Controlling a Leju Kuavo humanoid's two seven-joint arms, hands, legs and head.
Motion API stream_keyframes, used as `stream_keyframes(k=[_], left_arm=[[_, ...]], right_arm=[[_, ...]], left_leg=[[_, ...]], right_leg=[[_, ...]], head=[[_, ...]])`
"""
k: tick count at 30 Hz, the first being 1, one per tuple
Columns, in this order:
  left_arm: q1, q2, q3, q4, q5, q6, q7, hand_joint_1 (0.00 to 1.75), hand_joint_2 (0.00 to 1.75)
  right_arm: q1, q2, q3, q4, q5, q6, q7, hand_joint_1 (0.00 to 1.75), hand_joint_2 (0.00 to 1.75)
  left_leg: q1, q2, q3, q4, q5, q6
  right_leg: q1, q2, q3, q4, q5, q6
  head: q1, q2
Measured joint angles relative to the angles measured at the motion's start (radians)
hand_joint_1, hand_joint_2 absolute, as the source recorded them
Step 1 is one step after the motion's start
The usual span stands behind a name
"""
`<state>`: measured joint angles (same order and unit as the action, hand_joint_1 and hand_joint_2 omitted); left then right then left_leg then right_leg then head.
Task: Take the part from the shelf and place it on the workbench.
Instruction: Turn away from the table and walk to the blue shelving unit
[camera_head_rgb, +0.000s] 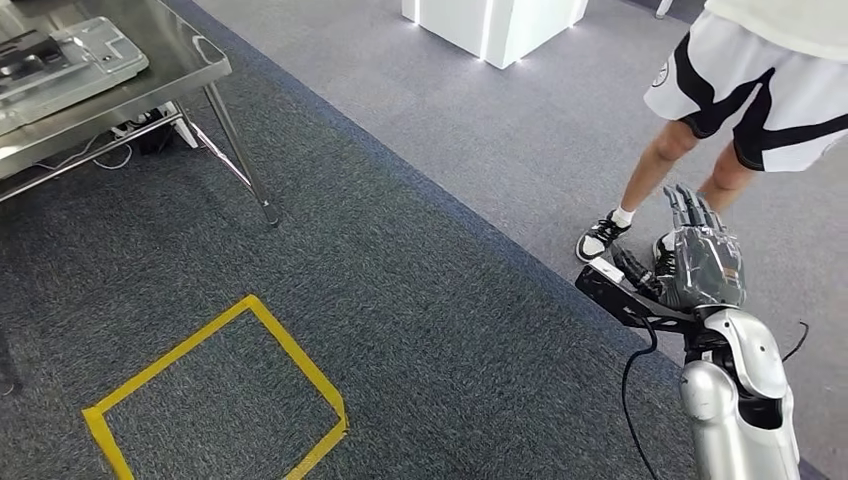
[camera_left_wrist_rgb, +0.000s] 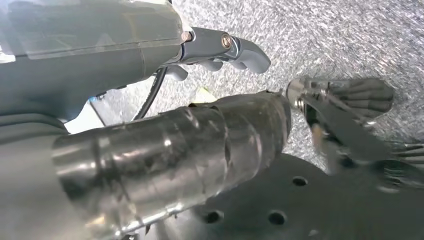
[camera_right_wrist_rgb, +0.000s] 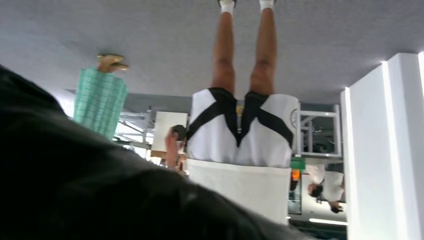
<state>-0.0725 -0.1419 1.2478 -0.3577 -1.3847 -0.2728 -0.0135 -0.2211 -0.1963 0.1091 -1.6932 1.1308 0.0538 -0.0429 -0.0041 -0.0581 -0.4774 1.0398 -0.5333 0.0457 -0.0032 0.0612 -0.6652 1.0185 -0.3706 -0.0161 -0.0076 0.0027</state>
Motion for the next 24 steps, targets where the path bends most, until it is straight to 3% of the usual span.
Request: stream_keyframes(k=[1,2,4,5,6,8,9,10,11,13,14,16,17,19,21,22,24], left_arm=[[-0.001,0.001,0.0,-0.001,0.0,0.0,0.0,0.0,0.0],[-0.001,0.002,0.0,-0.001,0.0,0.0,0.0,0.0,0.0],[-0.004,0.001,-0.001,-0.001,-0.001,0.0,0.0,0.0,0.0],[-0.005,0.001,-0.001,-0.001,-0.001,0.0,0.0,0.0,0.0],[-0.004,0.0,-0.001,-0.002,-0.001,0.0,0.0,0.0,0.0],[-0.001,0.001,-0.001,-0.002,-0.001,0.0,0.001,0.0,0.0],[0.0,0.001,-0.001,-0.002,-0.003,0.0,0.001,0.0,0.0],[0.001,0.001,-0.001,-0.002,-0.004,0.0,0.0,0.0,0.0],[0.001,0.001,-0.001,-0.002,-0.005,-0.001,-0.002,0.0,0.0],[0.001,0.001,-0.001,-0.003,-0.007,-0.005,0.0,0.0,0.0],[0.002,0.001,-0.001,-0.006,-0.008,-0.01,0.011,0.0,0.0],[0.006,-0.001,0.0,-0.016,-0.012,-0.024,0.047,0.0,0.0],[0.008,-0.002,0.0,-0.022,-0.015,-0.032,0.061,0.0,0.0],[0.011,-0.006,0.0,-0.032,-0.018,-0.039,0.073,0.0,0.0],[0.016,-0.009,0.001,-0.04,-0.018,-0.043,0.076,0.0,0.0],[0.019,-0.01,0.001,-0.044,-0.018,-0.046,0.077,0.0,0.0],[0.025,-0.013,0.002,-0.054,-0.019,-0.056,0.077,0.0,0.0]], right_arm=[[0.006,0.0,-0.004,-0.001,0.0,-0.001,-0.001,0.0,0.0],[0.012,0.0,-0.009,-0.002,0.0,-0.002,-0.001,0.0,0.0],[0.025,-0.001,-0.021,-0.002,0.0,-0.002,-0.002,0.0,0.0],[0.03,-0.002,-0.03,-0.003,0.0,-0.001,-0.002,0.0,0.0],[0.034,-0.003,-0.038,-0.003,0.0,-0.001,-0.001,0.0,0.0],[0.043,-0.004,-0.052,-0.003,0.0,0.0,-0.001,0.0,0.0],[0.049,-0.004,-0.057,-0.003,0.0,0.0,-0.001,0.0,0.0],[0.057,-0.004,-0.063,-0.003,0.0,0.0,-0.001,0.0,0.0],[0.064,-0.004,-0.069,-0.003,0.0,0.001,-0.001,0.0,0.0],[0.079,-0.004,-0.084,-0.003,-0.001,0.005,-0.001,0.0,0.0],[0.088,-0.004,-0.092,-0.001,-0.001,0.009,-0.002,0.0,0.0],[0.11,-0.001,-0.105,0.009,-0.002,0.011,-0.01,0.0,0.0],[0.122,0.0,-0.111,0.017,-0.002,0.008,-0.015,0.0,0.0],[0.141,0.002,-0.122,0.031,-0.002,0.001,-0.022,0.0,0.0],[0.146,0.002,-0.128,0.04,-0.002,-0.001,-0.023,0.0,0.0],[0.148,0.004,-0.128,0.044,-0.002,-0.001,-0.023,0.0,0.0],[0.155,0.008,-0.13,0.052,-0.002,0.001,-0.021,0.0,0.0]], left_leg=[[-0.003,-0.012,0.026,-0.042,-0.012,0.003],[-0.005,-0.009,0.032,-0.06,-0.012,0.003],[-0.003,0.013,0.022,-0.07,0.012,0.011],[0.0,0.026,0.013,-0.077,0.028,0.018],[0.002,0.04,0.001,-0.082,0.043,0.023],[0.0,0.068,-0.03,-0.083,0.068,0.027],[-0.001,0.081,-0.047,-0.082,0.079,0.024],[0.0,0.093,-0.064,-0.08,0.089,0.021],[0.0,0.106,-0.083,-0.078,0.099,0.016],[0.002,0.127,-0.117,-0.066,0.116,0.005],[0.003,0.136,-0.131,-0.056,0.121,-0.002],[0.005,0.151,-0.143,-0.035,0.124,-0.016],[0.008,0.159,-0.143,-0.03,0.125,-0.023],[0.018,0.164,-0.142,-0.023,0.126,-0.04],[0.024,0.124,-0.162,0.028,0.077,-0.051],[0.025,0.096,-0.182,0.083,0.034,-0.053],[0.022,0.071,-0.226,0.214,-0.041,-0.046]], right_leg=[[-0.003,0.008,-0.005,0.0,0.01,0.007],[-0.004,0.017,-0.007,-0.004,0.022,0.014],[-0.007,0.022,-0.014,-0.004,0.025,0.025],[-0.007,0.01,-0.024,0.014,-0.002,0.028],[-0.008,-0.008,-0.037,0.049,-0.047,0.03],[-0.015,-0.042,-0.066,0.167,-0.15,0.039],[-0.02,-0.049,-0.074,0.225,-0.171,0.046],[-0.026,-0.053,-0.073,0.268,-0.167,0.052],[-0.032,-0.057,-0.059,0.281,-0.137,0.059],[-0.043,-0.077,0.016,0.219,-0.078,0.071],[-0.042,-0.096,0.076,0.148,-0.085,0.076],[-0.034,-0.124,0.168,0.02,-0.143,0.065],[-0.025,-0.125,0.187,-0.013,-0.166,0.052],[-0.018,-0.111,0.182,-0.02,-0.165,0.025],[-0.015,-0.095,0.169,-0.021,-0.151,0.002],[-0.013,-0.086,0.162,-0.021,-0.143,-0.007],[-0.003,-0.066,0.147,-0.02,-0.131,-0.016]], head=[[-0.001,0.0],[-0.001,0.0],[-0.002,0.0],[-0.001,0.0],[0.0,0.0],[0.002,0.0],[0.002,0.0],[0.002,0.0],[0.002,0.0],[0.002,0.0],[0.002,0.0],[0.001,0.0],[0.0,0.0],[0.0,0.0],[0.0,0.0],[0.0,0.0],[0.0,0.0]])
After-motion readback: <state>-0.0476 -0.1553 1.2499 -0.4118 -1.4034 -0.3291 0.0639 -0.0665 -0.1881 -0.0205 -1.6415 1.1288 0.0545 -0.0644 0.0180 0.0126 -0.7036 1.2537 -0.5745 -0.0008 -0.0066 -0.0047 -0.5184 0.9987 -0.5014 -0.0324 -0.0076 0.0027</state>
